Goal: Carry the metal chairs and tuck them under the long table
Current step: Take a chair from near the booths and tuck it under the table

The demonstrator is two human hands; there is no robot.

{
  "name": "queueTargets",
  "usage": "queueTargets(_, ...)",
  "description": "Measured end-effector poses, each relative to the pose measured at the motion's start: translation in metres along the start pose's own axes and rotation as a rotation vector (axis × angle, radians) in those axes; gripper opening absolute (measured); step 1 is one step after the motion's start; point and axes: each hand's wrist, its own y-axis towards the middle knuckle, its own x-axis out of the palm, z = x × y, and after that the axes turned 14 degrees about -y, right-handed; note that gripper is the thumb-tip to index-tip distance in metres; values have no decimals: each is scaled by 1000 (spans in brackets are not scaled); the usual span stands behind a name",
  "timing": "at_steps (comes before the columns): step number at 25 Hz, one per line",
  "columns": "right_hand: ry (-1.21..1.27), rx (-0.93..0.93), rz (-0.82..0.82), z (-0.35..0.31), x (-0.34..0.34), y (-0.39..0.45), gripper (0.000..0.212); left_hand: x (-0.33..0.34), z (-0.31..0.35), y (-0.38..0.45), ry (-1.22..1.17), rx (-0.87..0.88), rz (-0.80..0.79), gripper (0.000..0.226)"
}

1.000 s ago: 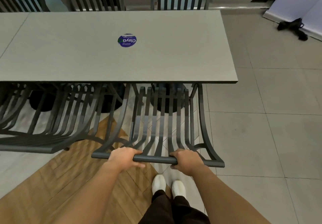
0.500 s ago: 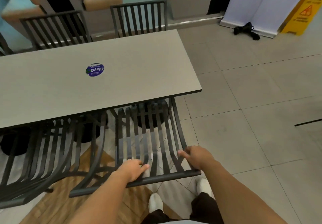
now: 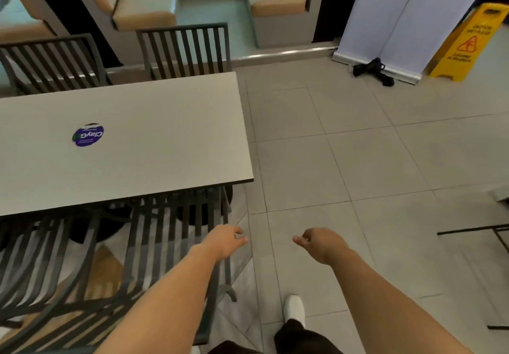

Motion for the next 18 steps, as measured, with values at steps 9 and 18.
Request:
queueTargets(9,-135,-58,76,86,-124,88,45,12,132,70,-87,68,89,47)
queueTargets(18,-142,-107,114,78,-288,257,44,-108,234,242,-127,99,162,38)
